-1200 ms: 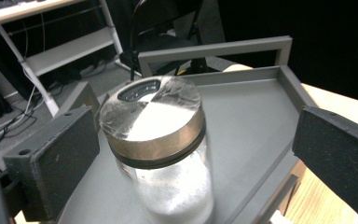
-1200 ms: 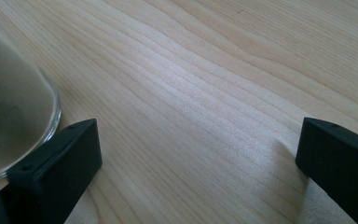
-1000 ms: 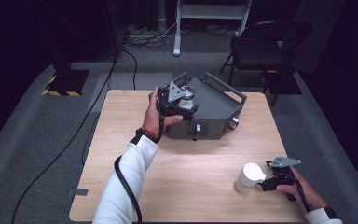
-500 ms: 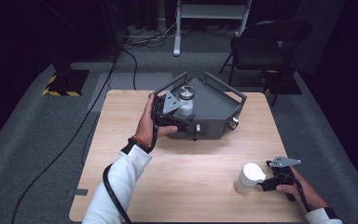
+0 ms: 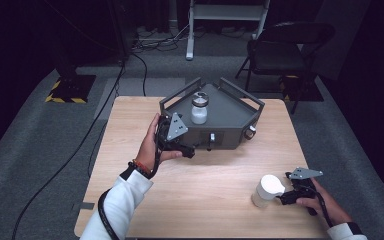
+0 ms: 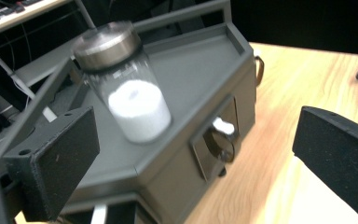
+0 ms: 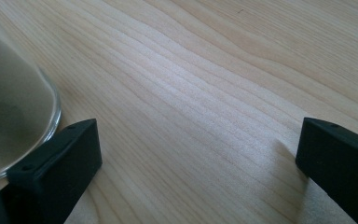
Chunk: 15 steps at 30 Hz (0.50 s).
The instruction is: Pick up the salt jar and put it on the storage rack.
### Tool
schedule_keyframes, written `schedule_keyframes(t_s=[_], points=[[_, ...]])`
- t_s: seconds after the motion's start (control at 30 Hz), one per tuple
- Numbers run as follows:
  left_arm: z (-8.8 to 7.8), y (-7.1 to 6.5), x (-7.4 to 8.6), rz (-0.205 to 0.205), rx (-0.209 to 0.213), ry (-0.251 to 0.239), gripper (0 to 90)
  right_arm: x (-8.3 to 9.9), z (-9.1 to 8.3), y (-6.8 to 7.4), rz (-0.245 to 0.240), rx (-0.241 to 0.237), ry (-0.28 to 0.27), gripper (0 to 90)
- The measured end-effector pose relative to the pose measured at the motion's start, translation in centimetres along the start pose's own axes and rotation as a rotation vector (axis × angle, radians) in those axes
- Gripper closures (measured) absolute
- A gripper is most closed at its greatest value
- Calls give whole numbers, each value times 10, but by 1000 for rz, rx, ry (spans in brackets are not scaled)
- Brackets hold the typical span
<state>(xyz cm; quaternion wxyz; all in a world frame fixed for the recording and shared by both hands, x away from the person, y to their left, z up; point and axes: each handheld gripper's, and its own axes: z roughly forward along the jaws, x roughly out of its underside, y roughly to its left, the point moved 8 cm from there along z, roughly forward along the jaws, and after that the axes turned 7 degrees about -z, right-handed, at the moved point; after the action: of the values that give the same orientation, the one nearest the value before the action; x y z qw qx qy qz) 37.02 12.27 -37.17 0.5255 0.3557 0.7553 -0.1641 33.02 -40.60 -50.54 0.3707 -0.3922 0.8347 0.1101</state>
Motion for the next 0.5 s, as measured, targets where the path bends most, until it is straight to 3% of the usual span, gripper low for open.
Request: schedule_keyframes(t_s=[0.5], points=[[-11, -6, 41, -38, 8, 38, 2, 0, 0, 1, 5, 6, 0, 0]])
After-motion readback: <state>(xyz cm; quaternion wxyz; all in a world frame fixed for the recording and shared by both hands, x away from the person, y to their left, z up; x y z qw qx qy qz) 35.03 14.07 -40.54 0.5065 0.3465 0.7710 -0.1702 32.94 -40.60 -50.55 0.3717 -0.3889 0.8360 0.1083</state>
